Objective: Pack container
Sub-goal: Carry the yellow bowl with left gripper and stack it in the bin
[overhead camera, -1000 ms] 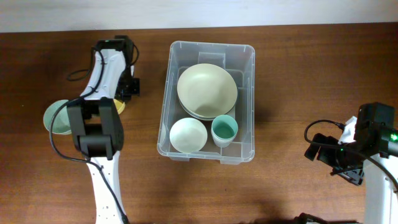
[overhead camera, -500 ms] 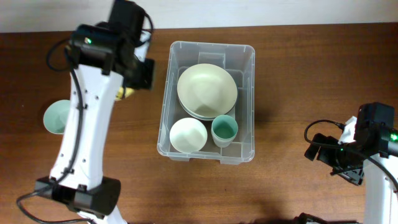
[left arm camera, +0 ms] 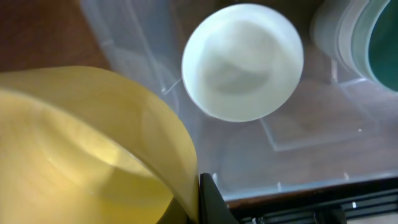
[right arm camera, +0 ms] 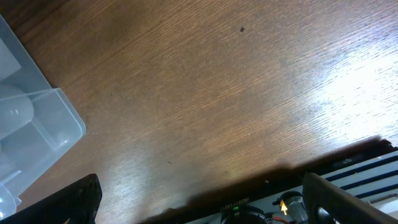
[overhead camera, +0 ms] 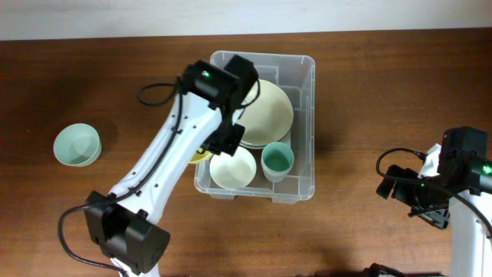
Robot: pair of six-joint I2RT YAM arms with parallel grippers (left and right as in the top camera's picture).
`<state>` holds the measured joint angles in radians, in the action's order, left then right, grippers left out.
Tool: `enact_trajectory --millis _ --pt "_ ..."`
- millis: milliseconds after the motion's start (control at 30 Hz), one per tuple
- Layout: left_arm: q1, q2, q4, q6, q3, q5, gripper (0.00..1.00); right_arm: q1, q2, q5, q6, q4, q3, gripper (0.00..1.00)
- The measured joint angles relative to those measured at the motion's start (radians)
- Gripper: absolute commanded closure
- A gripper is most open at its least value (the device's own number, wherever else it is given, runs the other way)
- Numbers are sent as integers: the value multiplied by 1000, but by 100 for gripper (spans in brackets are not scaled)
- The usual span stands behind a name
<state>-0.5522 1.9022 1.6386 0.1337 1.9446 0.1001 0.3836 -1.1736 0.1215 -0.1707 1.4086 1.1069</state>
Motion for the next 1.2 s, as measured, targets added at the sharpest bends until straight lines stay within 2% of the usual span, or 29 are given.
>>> enact_trajectory --millis 467,767,800,833,867,933,1000,1200 --pt "-150 0 -90 26 -19 0 99 0 0 0 0 0 0 2" --pt "-161 0 -107 43 -50 -31 96 0 0 0 -1 0 0 1" --pt "-161 0 -109 43 -53 -34 92 0 0 0 0 0 0 1" --pt "-161 0 -111 43 -54 -38 79 0 0 0 0 0 0 1" --pt "-161 0 -111 42 -55 -40 75 0 0 0 0 0 0 1" --pt "-163 0 -111 47 -56 -44 74 0 0 0 0 0 0 1" --pt "-163 0 -111 47 -56 -45 65 0 0 0 0 0 0 1" --pt "-162 0 -111 50 -56 -44 63 0 0 0 0 0 0 1"
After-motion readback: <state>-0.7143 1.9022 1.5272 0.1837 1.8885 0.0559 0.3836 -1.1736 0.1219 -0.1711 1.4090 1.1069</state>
